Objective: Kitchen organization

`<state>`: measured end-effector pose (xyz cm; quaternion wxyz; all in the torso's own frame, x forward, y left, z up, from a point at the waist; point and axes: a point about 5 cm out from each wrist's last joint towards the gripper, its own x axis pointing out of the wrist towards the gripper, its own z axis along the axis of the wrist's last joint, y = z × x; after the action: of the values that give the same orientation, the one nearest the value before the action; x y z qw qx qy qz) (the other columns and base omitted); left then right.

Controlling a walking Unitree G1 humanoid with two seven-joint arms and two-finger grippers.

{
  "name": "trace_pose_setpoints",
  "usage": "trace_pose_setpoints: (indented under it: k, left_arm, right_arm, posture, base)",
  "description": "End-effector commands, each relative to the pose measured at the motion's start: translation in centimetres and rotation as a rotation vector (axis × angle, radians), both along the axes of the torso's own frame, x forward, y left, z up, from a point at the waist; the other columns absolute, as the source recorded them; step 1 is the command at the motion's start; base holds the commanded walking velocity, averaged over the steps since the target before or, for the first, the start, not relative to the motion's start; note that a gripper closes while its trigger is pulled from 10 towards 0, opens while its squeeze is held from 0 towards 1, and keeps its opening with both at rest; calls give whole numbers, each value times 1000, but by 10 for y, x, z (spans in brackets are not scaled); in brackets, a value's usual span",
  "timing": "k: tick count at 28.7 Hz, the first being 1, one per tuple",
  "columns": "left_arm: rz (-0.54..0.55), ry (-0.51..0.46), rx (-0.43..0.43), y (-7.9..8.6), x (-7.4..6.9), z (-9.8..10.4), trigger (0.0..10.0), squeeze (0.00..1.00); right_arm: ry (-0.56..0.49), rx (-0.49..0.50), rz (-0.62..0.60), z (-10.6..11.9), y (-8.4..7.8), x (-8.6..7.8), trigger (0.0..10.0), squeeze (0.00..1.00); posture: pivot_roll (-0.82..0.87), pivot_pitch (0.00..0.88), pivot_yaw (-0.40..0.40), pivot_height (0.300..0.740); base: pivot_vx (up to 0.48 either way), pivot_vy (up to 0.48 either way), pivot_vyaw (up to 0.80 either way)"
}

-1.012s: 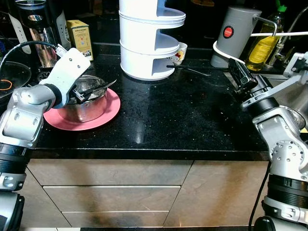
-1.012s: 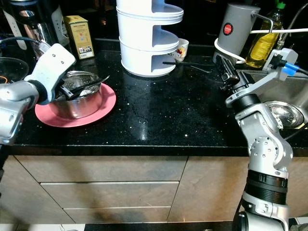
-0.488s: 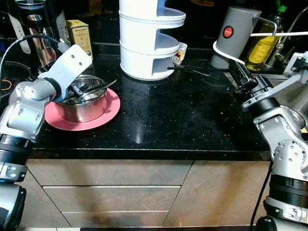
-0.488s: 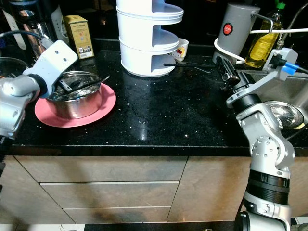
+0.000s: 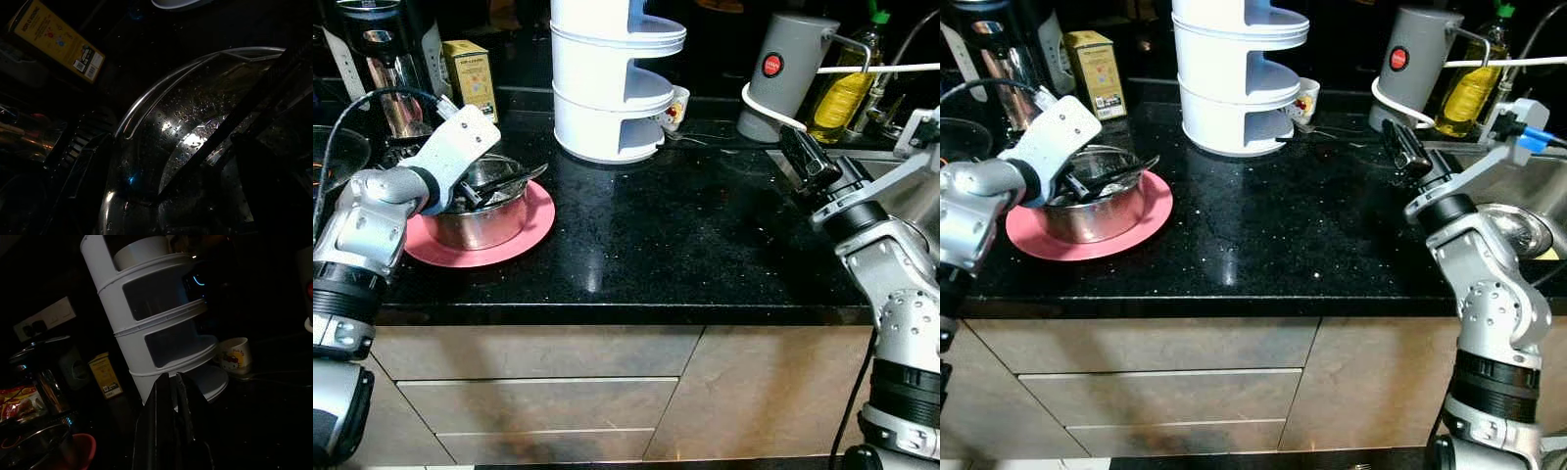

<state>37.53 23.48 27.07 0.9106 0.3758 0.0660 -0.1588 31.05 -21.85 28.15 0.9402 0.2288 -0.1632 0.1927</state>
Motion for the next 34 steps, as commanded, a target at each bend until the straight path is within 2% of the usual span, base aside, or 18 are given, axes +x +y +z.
trace_pose_setpoints:
  k: [1, 12, 17, 23, 28, 34]
  left_arm:
    - [-41, 22, 2, -9, 3, -4, 10000, 0]
    - [-58, -35, 1, -8, 11, 5, 10000, 0]
    - [-64, -60, -30, -9, 16, 8, 10000, 0]
    - [-111, -4, -72, -15, 19, -3, 10000, 0]
    - [-163, 77, -140, -23, 21, -14, 10000, 0]
    - [-168, 105, -155, -23, 22, -17, 10000, 0]
  right_arm:
    - [-1, -5, -15, 2, -5, -3, 10000, 0]
    - [11, -7, -17, 2, -5, -5, 10000, 0]
    - [16, -10, -18, 2, -5, -6, 10000, 0]
    - [20, -17, -22, 3, -6, -9, 10000, 0]
    - [24, -27, -26, 6, -7, -9, 10000, 0]
    - [25, -30, -28, 9, -7, -9, 10000, 0]
  posture:
    - [-63, 0, -97, 740]
    - [-73, 0, -98, 740]
    - [-81, 0, -98, 740]
    - [-94, 0, -102, 740]
    - [-104, 0, -106, 740]
    - [-109, 0, -107, 740]
  base:
    - [0, 0, 0]
    - [0, 0, 0]
    - [0, 0, 0]
    - [0, 0, 0]
    - [0, 0, 0]
    - [0, 0, 0]
